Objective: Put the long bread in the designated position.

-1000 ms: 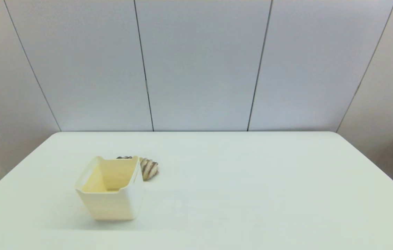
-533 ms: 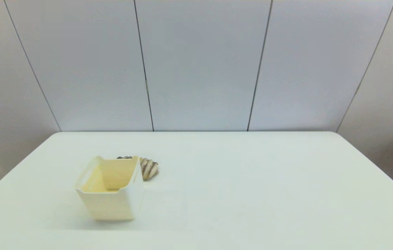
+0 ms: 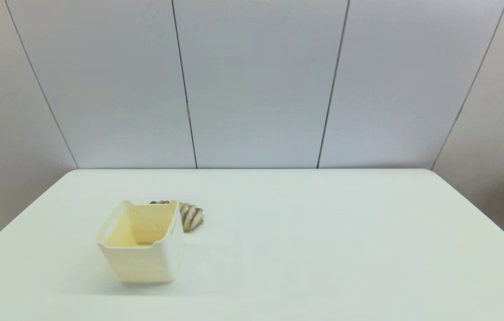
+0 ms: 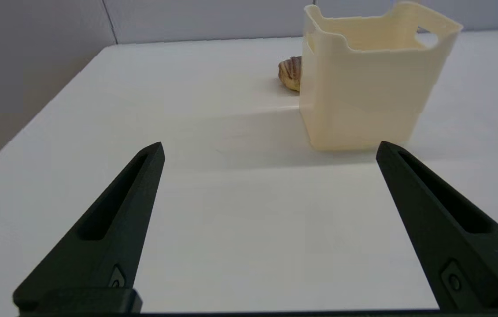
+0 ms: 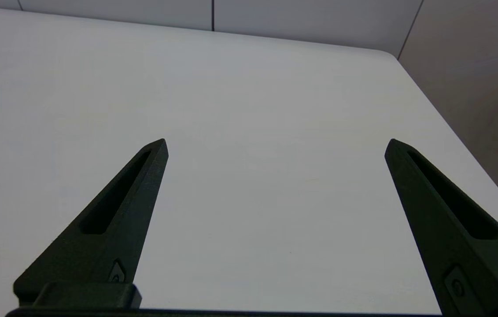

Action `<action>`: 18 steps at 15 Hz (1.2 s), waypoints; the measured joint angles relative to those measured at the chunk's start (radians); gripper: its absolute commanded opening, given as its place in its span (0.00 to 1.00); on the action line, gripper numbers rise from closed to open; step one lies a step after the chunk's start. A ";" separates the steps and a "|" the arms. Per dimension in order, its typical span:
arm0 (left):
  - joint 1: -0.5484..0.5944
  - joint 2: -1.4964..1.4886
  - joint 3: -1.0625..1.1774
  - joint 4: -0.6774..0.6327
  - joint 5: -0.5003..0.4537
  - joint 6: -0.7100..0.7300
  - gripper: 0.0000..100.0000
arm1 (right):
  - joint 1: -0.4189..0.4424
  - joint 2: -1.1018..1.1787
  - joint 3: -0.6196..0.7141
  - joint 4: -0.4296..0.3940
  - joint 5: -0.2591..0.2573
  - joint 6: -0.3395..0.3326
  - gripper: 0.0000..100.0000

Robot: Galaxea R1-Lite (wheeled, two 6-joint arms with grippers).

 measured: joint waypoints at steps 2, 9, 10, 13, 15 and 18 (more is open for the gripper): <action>0.000 0.000 0.000 -0.003 0.026 -0.050 1.00 | 0.000 0.000 0.000 0.000 0.000 0.000 1.00; 0.000 0.000 0.000 -0.003 0.027 -0.055 1.00 | 0.000 0.000 0.000 0.000 0.000 0.000 1.00; 0.000 0.000 0.000 -0.003 0.027 -0.055 1.00 | 0.000 0.000 0.000 0.000 0.000 0.000 1.00; 0.000 0.000 0.000 -0.003 0.027 -0.055 1.00 | 0.000 0.000 0.000 0.000 0.000 0.000 1.00; 0.000 0.000 0.000 -0.003 0.026 -0.056 1.00 | 0.000 0.000 0.000 0.000 0.000 0.000 1.00; 0.000 0.000 0.000 -0.003 0.026 -0.055 1.00 | 0.000 0.000 0.000 0.000 0.000 -0.001 1.00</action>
